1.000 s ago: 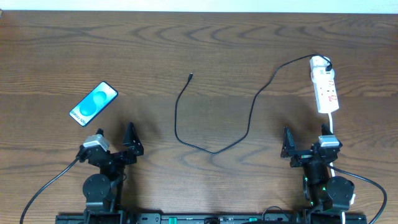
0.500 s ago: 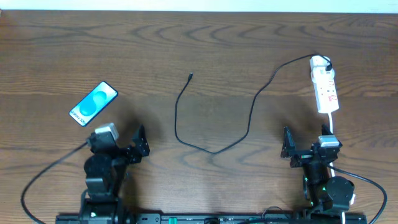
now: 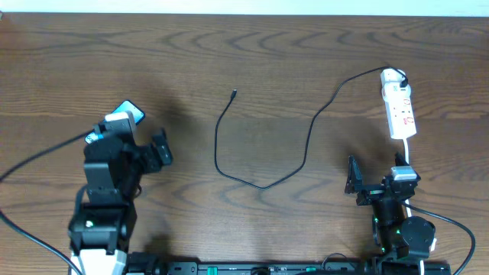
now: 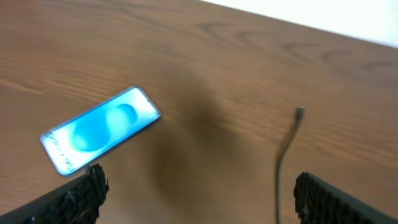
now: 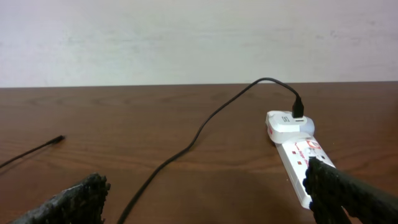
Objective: Plug charger to phone and switch on socket
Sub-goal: 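Move the left gripper forward over the blue phone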
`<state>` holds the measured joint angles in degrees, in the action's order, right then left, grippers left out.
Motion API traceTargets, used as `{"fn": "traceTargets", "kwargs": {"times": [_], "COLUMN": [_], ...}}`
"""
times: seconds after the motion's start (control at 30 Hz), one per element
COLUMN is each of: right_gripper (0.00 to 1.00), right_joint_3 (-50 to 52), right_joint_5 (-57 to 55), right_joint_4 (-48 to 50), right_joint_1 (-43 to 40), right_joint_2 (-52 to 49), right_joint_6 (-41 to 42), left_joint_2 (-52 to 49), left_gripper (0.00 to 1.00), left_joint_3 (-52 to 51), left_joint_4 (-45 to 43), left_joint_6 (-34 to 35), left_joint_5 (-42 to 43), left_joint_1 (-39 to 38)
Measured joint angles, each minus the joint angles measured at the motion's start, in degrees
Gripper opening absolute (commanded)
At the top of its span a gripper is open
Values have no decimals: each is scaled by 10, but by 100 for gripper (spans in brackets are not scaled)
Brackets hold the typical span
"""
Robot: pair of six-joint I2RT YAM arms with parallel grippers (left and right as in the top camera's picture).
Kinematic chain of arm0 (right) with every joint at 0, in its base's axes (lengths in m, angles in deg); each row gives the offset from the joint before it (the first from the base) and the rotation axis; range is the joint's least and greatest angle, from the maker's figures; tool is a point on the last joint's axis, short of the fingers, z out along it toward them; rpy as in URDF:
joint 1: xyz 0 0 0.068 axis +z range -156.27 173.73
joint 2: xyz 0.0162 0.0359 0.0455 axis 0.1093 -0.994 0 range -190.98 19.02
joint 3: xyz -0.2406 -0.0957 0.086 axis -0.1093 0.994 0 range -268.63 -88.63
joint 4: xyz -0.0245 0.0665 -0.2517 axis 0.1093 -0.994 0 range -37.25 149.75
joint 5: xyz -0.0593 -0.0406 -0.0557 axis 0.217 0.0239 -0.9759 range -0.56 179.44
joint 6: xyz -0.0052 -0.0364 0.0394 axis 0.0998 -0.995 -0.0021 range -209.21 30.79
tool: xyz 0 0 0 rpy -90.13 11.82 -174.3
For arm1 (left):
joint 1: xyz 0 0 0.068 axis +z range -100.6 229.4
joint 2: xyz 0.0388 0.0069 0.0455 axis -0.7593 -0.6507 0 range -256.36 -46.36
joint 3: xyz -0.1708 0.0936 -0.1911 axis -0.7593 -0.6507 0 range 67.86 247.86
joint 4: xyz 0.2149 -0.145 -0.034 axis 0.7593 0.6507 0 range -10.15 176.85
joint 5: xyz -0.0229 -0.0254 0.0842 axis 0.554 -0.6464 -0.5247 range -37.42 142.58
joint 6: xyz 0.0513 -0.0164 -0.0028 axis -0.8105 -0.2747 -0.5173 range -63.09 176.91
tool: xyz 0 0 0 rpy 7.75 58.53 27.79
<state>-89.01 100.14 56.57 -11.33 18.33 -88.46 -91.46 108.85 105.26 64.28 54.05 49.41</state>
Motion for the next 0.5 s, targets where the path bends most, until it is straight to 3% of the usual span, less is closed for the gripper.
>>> {"fn": "traceTargets", "kwargs": {"times": [0.27,0.5], "right_gripper": [99,99], "right_joint_3": [0,0], "right_joint_5": [0,0], "right_joint_4": [0,0], "right_joint_1": [0,0], "right_joint_2": [0,0], "right_joint_6": [0,0], "left_joint_2": [-86,-177], "left_gripper": [98,98], "left_joint_3": [170,311], "left_joint_4": [151,259], "left_joint_6": [-33,-40], "left_joint_5": [-79,-96], "left_joint_1": [1,40]}}
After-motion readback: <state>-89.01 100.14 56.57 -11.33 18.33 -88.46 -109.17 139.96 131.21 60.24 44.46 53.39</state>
